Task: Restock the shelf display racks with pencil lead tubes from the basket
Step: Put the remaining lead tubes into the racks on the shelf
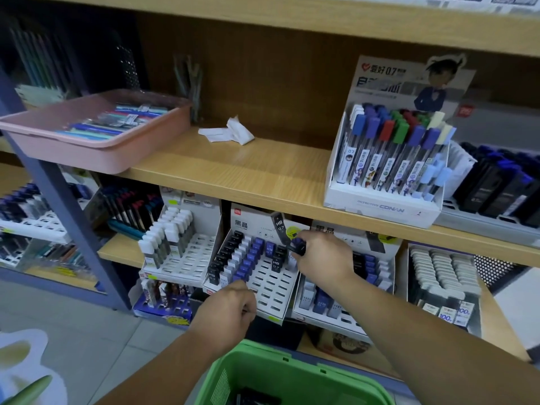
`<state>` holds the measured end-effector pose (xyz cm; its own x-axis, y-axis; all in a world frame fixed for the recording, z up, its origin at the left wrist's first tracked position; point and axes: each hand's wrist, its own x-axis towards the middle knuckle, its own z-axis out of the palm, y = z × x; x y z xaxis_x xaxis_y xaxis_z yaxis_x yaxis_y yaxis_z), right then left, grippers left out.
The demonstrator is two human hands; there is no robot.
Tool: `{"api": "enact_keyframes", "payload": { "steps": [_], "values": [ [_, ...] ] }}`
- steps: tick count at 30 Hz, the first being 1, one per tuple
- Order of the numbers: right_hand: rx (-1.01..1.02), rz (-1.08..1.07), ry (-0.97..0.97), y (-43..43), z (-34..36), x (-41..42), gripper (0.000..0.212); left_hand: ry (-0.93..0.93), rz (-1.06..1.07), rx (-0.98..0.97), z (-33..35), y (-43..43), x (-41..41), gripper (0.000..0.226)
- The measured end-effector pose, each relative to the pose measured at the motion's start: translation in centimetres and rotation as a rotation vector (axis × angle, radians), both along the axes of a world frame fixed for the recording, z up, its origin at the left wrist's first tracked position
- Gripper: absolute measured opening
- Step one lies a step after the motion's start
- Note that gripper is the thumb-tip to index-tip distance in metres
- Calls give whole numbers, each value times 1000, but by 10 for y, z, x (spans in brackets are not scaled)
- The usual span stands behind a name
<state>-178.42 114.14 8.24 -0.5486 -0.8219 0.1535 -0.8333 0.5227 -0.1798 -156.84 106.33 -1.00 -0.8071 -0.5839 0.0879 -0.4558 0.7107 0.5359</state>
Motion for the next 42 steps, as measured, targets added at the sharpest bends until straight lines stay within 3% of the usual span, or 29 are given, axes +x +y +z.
{"api": "enact_keyframes", "payload": {
  "steps": [4, 9, 13, 22, 24, 27, 30, 35, 37, 39, 42],
  "values": [
    [103, 85, 86, -6, 2, -1, 25, 9, -10, -1, 0, 0, 0, 21],
    [226, 101, -76, -22, 20, -9, 12, 18, -24, 48, 1, -2, 0, 15],
    [146, 27, -107, -19, 13, -6, 39, 62, -15, 133, 2, -2, 2, 5],
    [201, 47, -53, -22, 16, -6, 46, 77, 24, 257, 9, -6, 2, 9],
    [202, 42, -90, -22, 18, -7, 41, 69, 28, 269, 11, -7, 3, 10],
    [197, 37, -121, -22, 17, -7, 16, 61, 40, 276, 12, -7, 4, 14],
    [221, 74, -66, -22, 16, -6, 15, 63, 42, 275, 14, -5, 4, 16],
    [340, 182, 210, -21, 16, 6, 12, 49, 50, 310, 19, -1, 3, 17],
    [331, 179, 154, -23, 20, 9, 19, 44, 52, 328, 22, 0, 3, 19],
    [233, 121, -18, -23, 22, 11, 20, 67, 93, 373, 26, 1, 4, 14],
    [70, 107, -475, -17, 25, 18, 15, 232, 176, 488, 39, 6, 1, 9]
  ]
}}
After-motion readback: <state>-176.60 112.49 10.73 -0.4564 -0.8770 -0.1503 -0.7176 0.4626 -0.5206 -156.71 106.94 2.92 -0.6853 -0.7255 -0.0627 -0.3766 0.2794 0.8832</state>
